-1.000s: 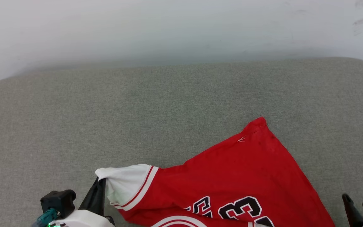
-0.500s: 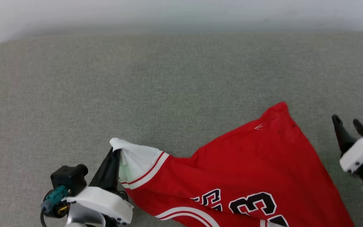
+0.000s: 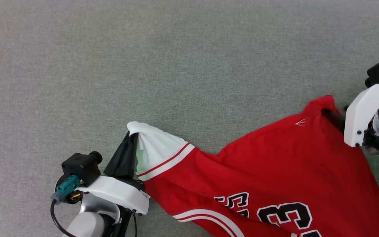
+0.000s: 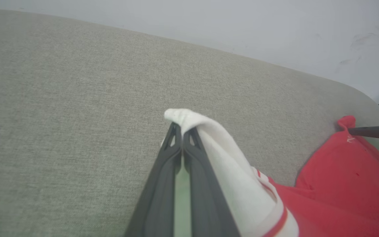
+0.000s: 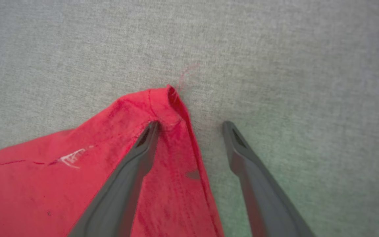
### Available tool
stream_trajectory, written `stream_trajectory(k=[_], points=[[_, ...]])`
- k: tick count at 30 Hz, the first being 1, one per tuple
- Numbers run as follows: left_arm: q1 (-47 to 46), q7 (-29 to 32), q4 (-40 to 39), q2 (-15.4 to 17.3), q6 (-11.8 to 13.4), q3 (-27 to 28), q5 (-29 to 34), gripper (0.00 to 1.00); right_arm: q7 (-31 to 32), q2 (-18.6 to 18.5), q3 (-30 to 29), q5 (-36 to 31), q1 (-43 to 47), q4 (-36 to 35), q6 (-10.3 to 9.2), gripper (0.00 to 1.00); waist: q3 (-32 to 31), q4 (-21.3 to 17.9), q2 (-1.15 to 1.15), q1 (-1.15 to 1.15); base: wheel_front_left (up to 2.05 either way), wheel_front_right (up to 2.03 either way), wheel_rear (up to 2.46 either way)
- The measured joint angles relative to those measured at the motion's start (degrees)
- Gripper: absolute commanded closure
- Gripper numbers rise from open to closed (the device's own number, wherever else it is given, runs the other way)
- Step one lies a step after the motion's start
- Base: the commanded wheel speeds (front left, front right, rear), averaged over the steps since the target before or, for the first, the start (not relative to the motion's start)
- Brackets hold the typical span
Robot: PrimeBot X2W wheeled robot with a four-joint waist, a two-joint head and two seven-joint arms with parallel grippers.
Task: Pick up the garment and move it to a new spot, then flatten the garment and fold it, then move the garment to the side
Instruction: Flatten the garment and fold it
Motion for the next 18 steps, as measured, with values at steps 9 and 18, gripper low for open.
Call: stream_trajectory(k=[9,18], points=[[-1.3,-0.6,1.9,-0.4,-0.6,-0.3,-0.2,1.00,6.1,-1.4,3.8,3.3,-3.6,6.0,-0.11,1.00,2.2,0.9,0.00,-0.01,0.00,0.00,0.00],[-2.8,-0.2,3.8,1.2,-0.4,1.6,-1.2,1.00,-3.0,0.8,2.1,3.0,-3.4,7.7,0.01,1.00,-2.9,-0.2,0.00,-0.01,0.00,0.00,0.00]])
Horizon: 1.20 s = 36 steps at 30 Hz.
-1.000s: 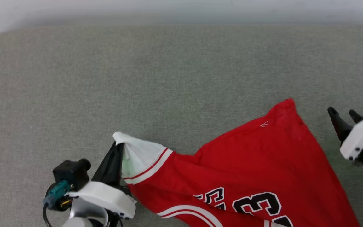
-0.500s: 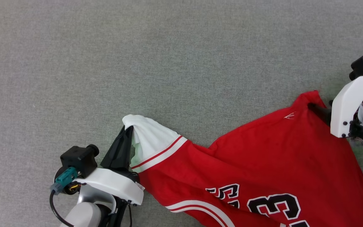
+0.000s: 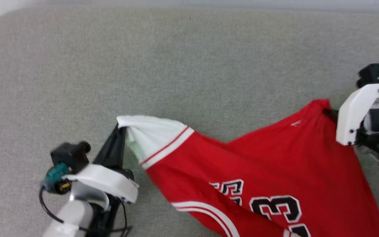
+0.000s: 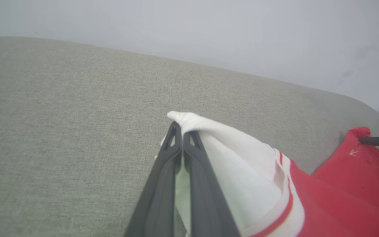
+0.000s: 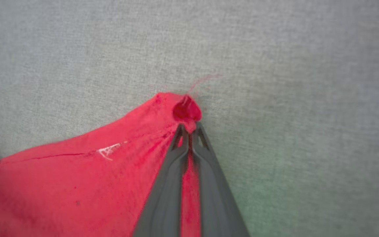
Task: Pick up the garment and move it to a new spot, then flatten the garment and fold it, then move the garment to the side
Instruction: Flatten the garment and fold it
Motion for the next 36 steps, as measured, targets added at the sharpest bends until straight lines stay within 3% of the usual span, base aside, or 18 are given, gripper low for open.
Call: stream_trajectory(k=[7,13,14,20,21,24,31,36], points=[[-10.7,2.7,4.9,2.5,-2.3,2.3,-1.1,1.00,-4.5,1.2,-5.5,-2.8,-1.4,0.2,0.00,1.00,-3.6,-1.7,0.00,0.00,0.00,0.00,0.00],[-24.6,3.2,11.7,2.8,-4.7,3.2,-0.9,1.00,-8.8,2.5,-9.4,-6.0,-7.3,0.3,0.01,1.00,-4.6,-3.4,0.00,0.00,0.00,0.00,0.00],[-32.4,1.7,15.9,3.1,-5.2,4.0,0.3,1.00,-9.4,2.9,-10.6,-6.7,-11.4,1.0,0.02,1.00,-4.2,-3.8,0.00,0.00,0.00,0.00,0.00],[-47.1,0.4,24.2,3.3,-6.5,4.4,2.2,1.00,-13.3,3.4,-12.8,-9.4,-21.1,1.3,0.02,1.00,-2.2,-4.6,0.00,0.00,0.00,0.00,0.00],[-54.9,-0.3,28.2,4.0,-7.3,4.8,2.8,1.00,-15.5,3.5,-13.3,-10.7,-26.2,1.3,0.03,1.00,-0.6,-5.0,0.00,0.00,0.00,0.00,0.00],[-62.1,-1.1,31.9,4.4,-7.9,5.1,3.3,1.00,-18.3,3.4,-14.1,-11.6,-31.4,1.5,0.04,1.00,1.2,-5.4,0.00,0.00,0.00,0.00,0.00],[-73.3,-1.9,37.4,5.1,-9.1,5.0,4.5,1.00,-22.5,2.5,-13.6,-12.0,-42.0,4.9,0.05,1.00,6.1,-5.9,0.00,0.00,0.00,0.00,0.00],[-75.2,-2.3,41.6,5.4,-10.3,4.6,4.6,1.00,-24.6,2.7,-12.3,-11.4,-44.3,8.2,0.05,1.00,9.8,-6.0,0.00,0.00,0.00,0.00,0.00]])
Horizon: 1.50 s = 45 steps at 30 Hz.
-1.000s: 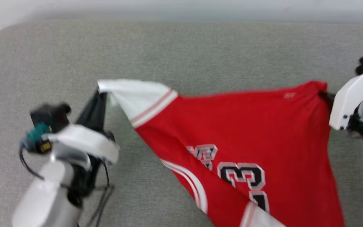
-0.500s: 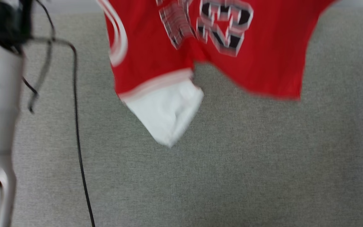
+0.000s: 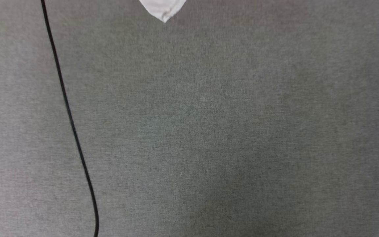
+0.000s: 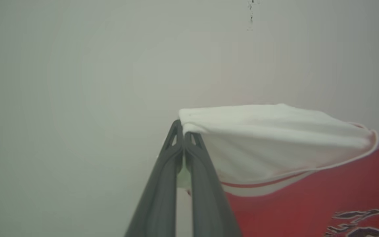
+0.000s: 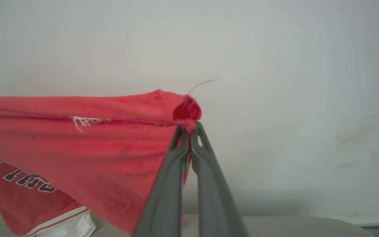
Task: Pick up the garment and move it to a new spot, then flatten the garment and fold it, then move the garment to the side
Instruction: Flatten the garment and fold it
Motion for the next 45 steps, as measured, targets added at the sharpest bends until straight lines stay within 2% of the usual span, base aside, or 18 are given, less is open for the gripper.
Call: stream_trajectory(k=[8,13,18,19,24,27,33,45], points=[[1.4,-1.3,5.8,-1.1,-2.6,-0.1,-2.3,1.00,-2.5,-0.5,3.9,1.5,0.4,5.1,-0.01,1.00,5.3,0.7,0.00,0.00,0.00,0.00,0.00],[8.1,-1.8,9.4,-1.2,-3.7,0.4,-4.9,1.00,-4.7,-0.6,7.7,4.2,5.2,7.6,0.00,1.00,4.2,0.9,0.00,0.00,0.00,0.00,0.00],[17.1,-2.7,10.2,-1.0,-4.5,0.7,-6.9,1.00,-6.7,-2.1,11.1,7.6,13.7,7.1,0.03,1.00,0.8,1.0,0.00,0.00,0.00,0.00,0.00],[23.6,-3.2,9.1,-1.1,-4.6,0.4,-7.8,1.00,-8.1,-3.3,12.6,9.4,19.5,5.5,0.09,1.00,-1.7,1.3,0.00,-0.01,0.00,0.00,0.00],[36.4,-3.7,5.4,-0.9,-4.6,0.4,-8.9,1.00,-9.2,-4.1,14.0,12.0,31.1,2.3,0.10,1.00,-6.7,1.8,0.00,-0.01,0.00,0.00,0.00],[44.4,-3.7,2.1,-0.9,-3.7,0.6,-9.8,1.00,-9.4,-4.3,13.9,12.7,38.2,0.2,0.11,1.00,-9.8,2.0,0.00,-0.02,0.00,0.00,0.00],[60.9,-2.2,-6.8,-0.7,0.3,1.8,-12.5,1.00,-8.7,-4.0,11.1,13.1,51.9,-4.9,0.35,1.00,-16.2,2.2,0.00,-0.03,0.00,0.00,0.00],[91.7,4.7,-31.4,0.6,13.4,6.1,-18.2,1.00,-3.2,1.9,2.7,10.6,77.0,-18.7,0.45,1.00,-25.6,1.3,0.00,-0.03,0.00,0.00,0.00]])
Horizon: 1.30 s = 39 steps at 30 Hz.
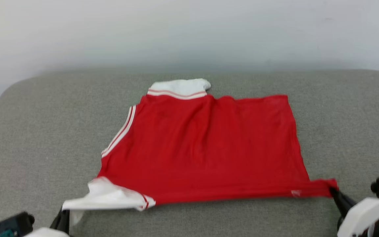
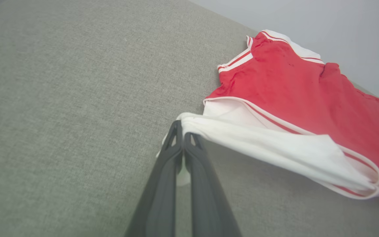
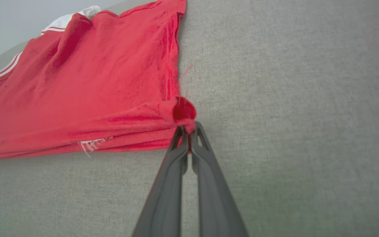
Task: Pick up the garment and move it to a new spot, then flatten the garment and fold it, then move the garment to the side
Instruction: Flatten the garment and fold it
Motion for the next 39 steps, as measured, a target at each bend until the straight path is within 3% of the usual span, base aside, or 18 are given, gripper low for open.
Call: stream_trajectory(k=[3,9,17,26,38,39], points=[[6.2,2.3,-5.1,0.5,3.2,0.5,-0.6,1.00,1.7,2.0,-2.2,-0.9,5.5,-3.7,0.00,1.00,-1.5,0.0,0.00,0.00,0.00,0.00,0.00],[13.2,4.9,-13.4,1.3,7.1,0.9,-1.3,1.00,5.6,5.4,-5.9,-2.5,13.0,-10.6,-0.02,1.00,-2.7,0.3,0.00,0.01,0.00,0.00,0.00],[9.2,7.8,-19.4,3.8,7.8,-1.0,0.9,1.00,11.7,7.2,-6.5,-5.1,12.9,-18.4,-0.45,1.00,-1.1,0.1,0.00,0.02,0.00,0.00,0.00],[-4.2,9.7,-14.2,3.8,3.9,-4.5,2.5,1.00,13.2,4.8,-0.6,-6.1,0.1,-17.6,-0.48,1.00,5.0,-1.8,0.00,0.03,0.00,0.00,0.00],[-16.4,10.6,-1.0,0.5,-2.2,-9.3,3.2,1.00,8.3,2.6,3.4,-4.8,-9.0,-5.4,-0.49,1.00,13.1,-2.4,0.00,0.04,0.00,0.00,0.00],[-17.0,10.6,0.2,0.3,-2.5,-9.5,3.2,1.00,7.9,2.5,3.7,-4.6,-9.3,-4.3,-0.49,0.91,13.5,-2.3,0.00,0.04,0.00,0.00,0.00]])
